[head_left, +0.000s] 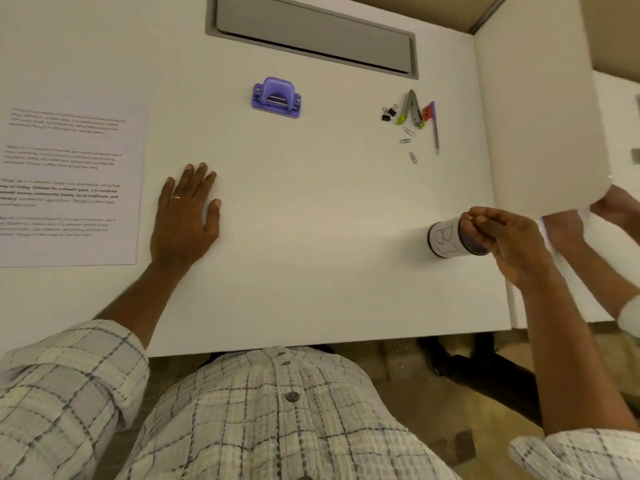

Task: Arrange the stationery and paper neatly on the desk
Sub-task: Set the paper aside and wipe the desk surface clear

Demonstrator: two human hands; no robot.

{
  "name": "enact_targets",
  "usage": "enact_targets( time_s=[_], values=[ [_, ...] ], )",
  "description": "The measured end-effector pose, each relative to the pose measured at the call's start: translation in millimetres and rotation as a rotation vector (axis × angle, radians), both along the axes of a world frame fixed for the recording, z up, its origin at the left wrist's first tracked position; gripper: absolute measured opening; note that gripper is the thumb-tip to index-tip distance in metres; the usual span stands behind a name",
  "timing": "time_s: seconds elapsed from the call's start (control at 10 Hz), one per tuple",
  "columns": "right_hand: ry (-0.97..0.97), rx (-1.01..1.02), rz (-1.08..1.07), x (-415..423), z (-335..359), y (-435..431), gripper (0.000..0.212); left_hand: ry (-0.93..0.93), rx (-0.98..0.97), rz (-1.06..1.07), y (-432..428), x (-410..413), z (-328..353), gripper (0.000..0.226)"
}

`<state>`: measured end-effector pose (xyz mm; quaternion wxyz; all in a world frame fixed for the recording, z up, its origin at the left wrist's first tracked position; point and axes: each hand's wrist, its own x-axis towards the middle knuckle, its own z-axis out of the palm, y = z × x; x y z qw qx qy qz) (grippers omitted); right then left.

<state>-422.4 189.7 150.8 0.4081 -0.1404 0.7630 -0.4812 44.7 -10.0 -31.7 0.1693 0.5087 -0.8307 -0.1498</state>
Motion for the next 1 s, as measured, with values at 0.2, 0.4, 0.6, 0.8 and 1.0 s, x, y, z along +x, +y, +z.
enact_targets(
  time_s=[0.2, 0.4, 0.6, 0.8, 1.0],
  values=[
    [0.423, 0.21, 0.157, -42, -10, 17, 0.024, -0.004, 0.011, 0.014, -1, -1, -1, 0.054],
    [0.647, 0.367, 0.256, -40, -15, 14, 0.037, -0.019, 0.011, 0.016, 0, 0, -1, 0.052],
    [0.785, 0.398, 0.19, -36, -17, 18, 0.016, -0.023, 0.024, 0.012, -1, -1, -2, 0.052],
    [0.898, 0.39, 0.137, -28, -17, 21, 0.009, -0.007, 0.004, 0.003, 2, -3, -3, 0.052],
    [0.951, 0.169, 0.214, -4, -19, 12, 0.016, 0.022, -0.024, -0.001, 1, -4, 1, 0.053]
  ],
)
